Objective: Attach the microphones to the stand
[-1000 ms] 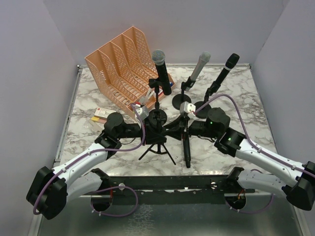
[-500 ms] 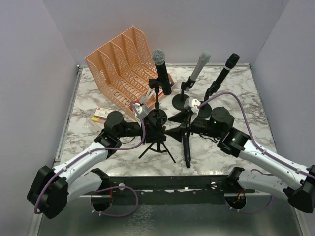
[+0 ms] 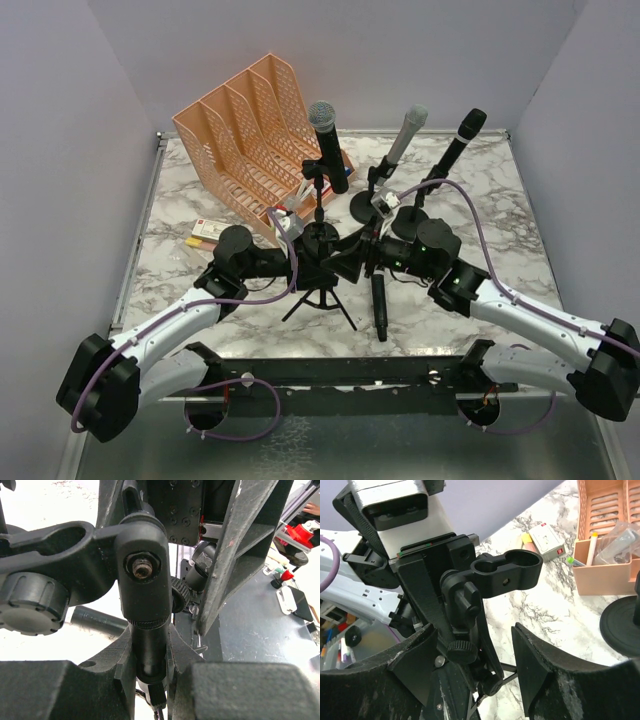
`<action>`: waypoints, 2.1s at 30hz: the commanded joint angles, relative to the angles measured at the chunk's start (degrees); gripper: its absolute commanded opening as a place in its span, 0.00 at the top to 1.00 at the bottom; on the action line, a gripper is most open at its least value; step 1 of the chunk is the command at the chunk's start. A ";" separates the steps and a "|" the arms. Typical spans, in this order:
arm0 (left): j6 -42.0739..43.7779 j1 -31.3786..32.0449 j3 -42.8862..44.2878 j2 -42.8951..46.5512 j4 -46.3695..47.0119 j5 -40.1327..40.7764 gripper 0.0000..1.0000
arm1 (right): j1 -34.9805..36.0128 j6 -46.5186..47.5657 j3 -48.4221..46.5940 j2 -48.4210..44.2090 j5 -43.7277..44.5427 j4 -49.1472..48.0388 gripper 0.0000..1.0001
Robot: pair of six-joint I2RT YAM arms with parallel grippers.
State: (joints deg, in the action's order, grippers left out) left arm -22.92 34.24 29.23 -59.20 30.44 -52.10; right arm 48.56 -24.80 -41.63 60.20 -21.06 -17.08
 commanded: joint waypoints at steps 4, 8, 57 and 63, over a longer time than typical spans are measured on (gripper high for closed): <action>1.18 -0.14 1.03 0.05 2.01 0.98 1.00 | -0.28 -4.11 -1.43 2.98 0.85 -6.50 0.41; 1.51 -0.14 0.44 0.03 1.78 1.36 1.00 | -0.24 -5.09 -1.71 5.09 0.44 -9.30 0.49; 12.23 -0.14 -2.68 9.76 -14.74 13.04 0.47 | -0.23 5.02 -16.94 6.91 12.49 -9.43 0.84; 15.01 -0.13 -1.19 12.94 -13.96 17.78 0.28 | -0.22 -1.23 -12.40 8.18 6.78 -14.35 0.85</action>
State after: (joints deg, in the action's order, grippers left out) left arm -9.80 33.87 27.11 -47.79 16.10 -38.76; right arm 48.51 -21.82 -55.86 68.49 -10.13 -24.16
